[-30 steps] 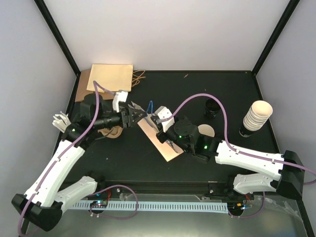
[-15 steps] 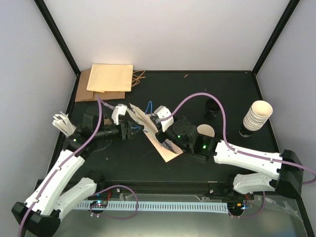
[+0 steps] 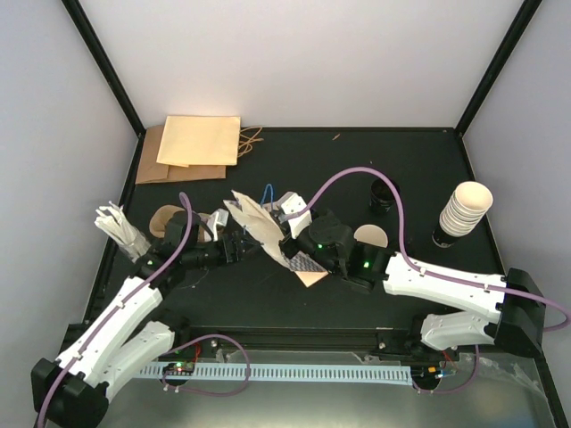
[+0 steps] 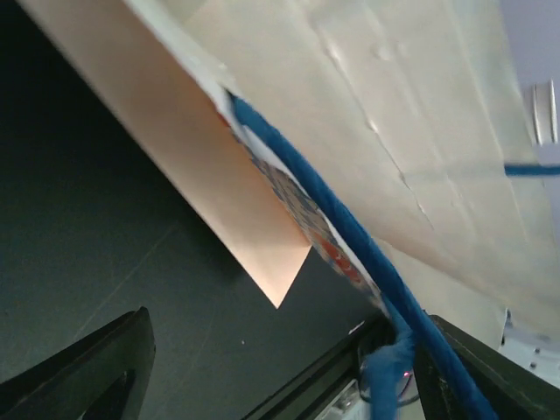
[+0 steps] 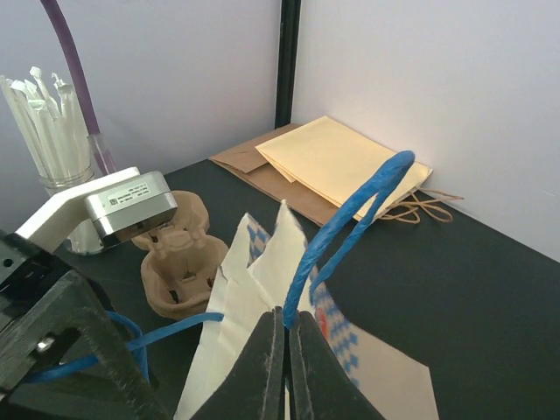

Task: Pack the takeout coffee

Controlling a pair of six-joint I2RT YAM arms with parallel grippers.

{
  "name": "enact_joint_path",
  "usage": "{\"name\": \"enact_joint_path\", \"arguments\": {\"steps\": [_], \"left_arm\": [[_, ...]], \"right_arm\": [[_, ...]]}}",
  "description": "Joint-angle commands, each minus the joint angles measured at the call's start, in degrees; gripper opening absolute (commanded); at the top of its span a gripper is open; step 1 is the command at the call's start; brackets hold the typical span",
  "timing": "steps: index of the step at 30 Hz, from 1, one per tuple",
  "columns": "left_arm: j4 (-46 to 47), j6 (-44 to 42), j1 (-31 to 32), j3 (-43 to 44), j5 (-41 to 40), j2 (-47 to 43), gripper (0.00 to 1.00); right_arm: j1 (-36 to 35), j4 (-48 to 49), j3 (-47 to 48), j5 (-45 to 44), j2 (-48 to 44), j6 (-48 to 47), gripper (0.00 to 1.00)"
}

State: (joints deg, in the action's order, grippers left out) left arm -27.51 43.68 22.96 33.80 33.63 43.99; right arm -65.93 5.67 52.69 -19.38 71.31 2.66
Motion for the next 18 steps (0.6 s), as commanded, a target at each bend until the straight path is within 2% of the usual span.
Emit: {"name": "enact_joint_path", "arguments": {"steps": [1,5,14,18], "left_arm": [[3.86,8.11,0.33,-0.92,-4.55,-0.75,0.8],[9.18,11.97,0.33,-3.18,-4.82,-1.44,0.81],[18.21,15.74,0.41,-2.98,-2.19,1.44,0.93],[19.92,18.0,0.86,-3.07,-2.24,3.26,0.93]], "right_arm": [[-0.16,2.24,1.68,-0.84,0.34,0.77,0.01],[-0.16,2.47,1.57,0.59,0.49,0.77,0.01],[-0.16,2.96,0.52,3.11,0.42,0.6,0.01],[-0.16,3.35,0.33,3.15,0.48,0.69,0.01]]}}
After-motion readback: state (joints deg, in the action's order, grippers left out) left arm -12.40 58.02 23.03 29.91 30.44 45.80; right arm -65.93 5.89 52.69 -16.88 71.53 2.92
